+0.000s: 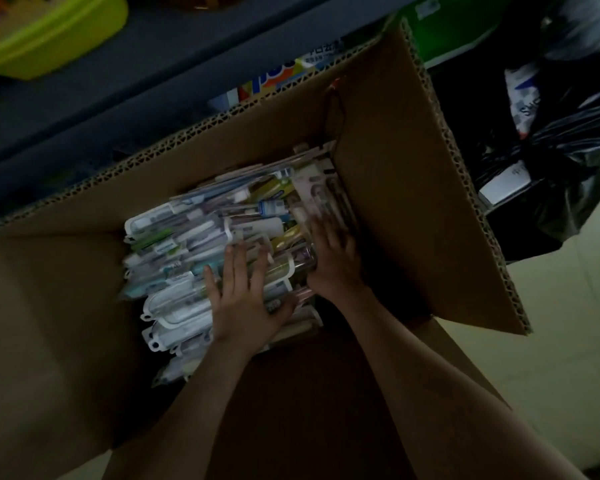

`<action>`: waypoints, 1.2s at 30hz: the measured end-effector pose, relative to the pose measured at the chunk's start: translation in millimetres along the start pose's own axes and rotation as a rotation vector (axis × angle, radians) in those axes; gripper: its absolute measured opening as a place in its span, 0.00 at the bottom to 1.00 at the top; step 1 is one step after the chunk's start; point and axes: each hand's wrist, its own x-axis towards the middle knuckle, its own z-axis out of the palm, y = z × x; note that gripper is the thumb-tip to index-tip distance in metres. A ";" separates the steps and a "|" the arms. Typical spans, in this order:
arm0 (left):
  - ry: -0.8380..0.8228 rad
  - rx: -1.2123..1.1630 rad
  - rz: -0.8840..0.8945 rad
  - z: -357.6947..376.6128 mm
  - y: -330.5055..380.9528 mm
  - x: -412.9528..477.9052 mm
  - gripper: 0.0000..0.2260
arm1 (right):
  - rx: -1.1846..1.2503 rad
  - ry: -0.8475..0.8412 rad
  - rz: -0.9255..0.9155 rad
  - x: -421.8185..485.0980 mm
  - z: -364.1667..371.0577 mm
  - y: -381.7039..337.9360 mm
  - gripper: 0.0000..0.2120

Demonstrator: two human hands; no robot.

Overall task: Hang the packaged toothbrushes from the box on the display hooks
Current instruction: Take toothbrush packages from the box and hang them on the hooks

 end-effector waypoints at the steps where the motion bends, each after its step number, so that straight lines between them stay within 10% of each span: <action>1: 0.009 0.001 -0.001 1.0 -0.5 0.0 0.42 | -0.001 0.036 -0.021 -0.9 1.9 -2.4 0.48; 6: 0.025 0.024 -0.001 6.1 -2.5 1.8 0.42 | 0.177 0.329 0.001 4.1 5.6 -5.3 0.42; 15: -0.028 -0.037 0.001 4.0 -4.1 2.1 0.43 | 0.361 0.210 0.305 14.9 -3.0 -1.0 0.39; 24: -0.093 -1.247 -0.271 -71.0 26.8 -16.5 0.17 | 0.186 0.382 -0.299 -63.9 -17.5 -38.7 0.35; 36: 0.279 -1.602 -0.750 -87.3 -0.2 -36.0 0.08 | 0.356 0.006 -0.453 -90.9 -29.1 -77.5 0.36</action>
